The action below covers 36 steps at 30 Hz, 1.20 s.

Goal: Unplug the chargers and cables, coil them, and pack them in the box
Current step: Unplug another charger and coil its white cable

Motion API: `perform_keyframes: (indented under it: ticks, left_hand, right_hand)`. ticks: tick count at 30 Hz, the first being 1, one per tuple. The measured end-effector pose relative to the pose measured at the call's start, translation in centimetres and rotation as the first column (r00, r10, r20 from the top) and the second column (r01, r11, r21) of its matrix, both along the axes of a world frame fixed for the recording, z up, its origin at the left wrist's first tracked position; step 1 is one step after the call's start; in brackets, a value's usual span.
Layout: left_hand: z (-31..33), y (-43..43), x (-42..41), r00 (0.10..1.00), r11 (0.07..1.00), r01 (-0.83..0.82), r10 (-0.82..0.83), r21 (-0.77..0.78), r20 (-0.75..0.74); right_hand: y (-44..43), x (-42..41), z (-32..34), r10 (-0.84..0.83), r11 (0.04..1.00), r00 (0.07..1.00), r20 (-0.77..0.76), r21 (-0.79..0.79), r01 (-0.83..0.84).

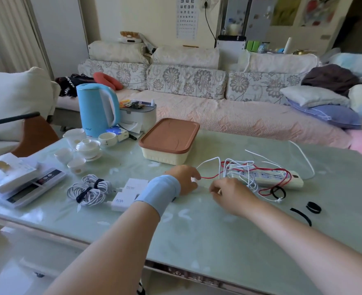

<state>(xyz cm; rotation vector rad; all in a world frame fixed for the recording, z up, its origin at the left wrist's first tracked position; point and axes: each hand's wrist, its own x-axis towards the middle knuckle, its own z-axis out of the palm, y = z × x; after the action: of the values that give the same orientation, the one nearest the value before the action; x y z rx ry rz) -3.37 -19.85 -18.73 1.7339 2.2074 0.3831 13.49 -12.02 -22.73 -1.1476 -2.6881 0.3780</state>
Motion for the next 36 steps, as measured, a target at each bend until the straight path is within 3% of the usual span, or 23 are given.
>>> perform_keyframes:
  ticks: [5,9,12,13,15,17,20,24,28,31,33,36]
  left_hand:
    - [-2.2,4.0,4.0,0.98,0.961,0.093,-0.135,-0.261,-0.146]
    - [-1.7,5.4,6.7,0.951,0.93,0.169,-0.241,-0.326,-0.194]
    - [-0.9,5.7,9.2,0.912,0.884,0.208,-0.329,-0.419,-0.243]
    - [-0.8,5.8,9.7,0.921,0.872,0.232,-0.34,-0.43,-0.191]
    - [-0.7,5.9,10.3,0.949,0.863,0.305,-0.312,-0.404,0.048]
    - [-0.9,5.9,10.4,0.914,0.887,0.356,-0.264,-0.295,0.307]
    - [-0.8,6.5,10.7,0.85,0.954,0.273,-0.181,-0.121,0.495]
    - [1.4,6.5,11.3,0.593,0.98,0.193,-0.162,0.056,0.789]
    - [3.3,6.1,11.5,0.192,0.978,0.125,-0.188,0.166,0.963]
    - [4.1,6.1,11.6,-0.089,0.982,0.037,-0.182,0.186,0.979]
    - [4.1,6.4,11.9,-0.115,0.985,-0.007,-0.172,0.173,0.978]
    - [3.5,7.3,12.4,0.074,0.978,-0.127,-0.156,0.164,0.985]
  right_hand:
    - [2.2,5.0,-0.9,0.07,0.992,0.958,0.279,0.084,-0.097]
    - [3.0,6.2,-0.3,0.075,0.983,0.967,0.241,0.146,-0.113]
    - [2.8,6.5,1.0,0.08,0.987,0.989,0.125,0.128,-0.096]
    - [2.7,6.8,1.5,0.08,0.992,0.994,0.079,0.088,-0.087]
    - [2.5,7.7,2.3,0.074,0.997,0.997,-0.026,0.013,-0.074]
    - [2.7,8.7,2.6,0.032,0.996,0.979,-0.201,-0.073,-0.048]
    - [3.6,10.7,2.7,-0.058,0.996,0.93,-0.364,-0.087,0.028]
    - [5.4,13.0,2.6,-0.084,0.975,0.979,-0.187,0.187,0.119]
    - [7.3,13.6,3.0,-0.233,0.962,0.962,-0.142,0.109,0.249]
    - [8.6,14.2,3.0,-0.316,0.944,0.943,-0.107,0.061,0.323]
    - [8.9,14.4,3.1,-0.321,0.944,0.929,-0.182,0.018,0.33]
    - [8.2,13.9,3.8,-0.298,0.941,0.875,-0.382,0.036,0.336]
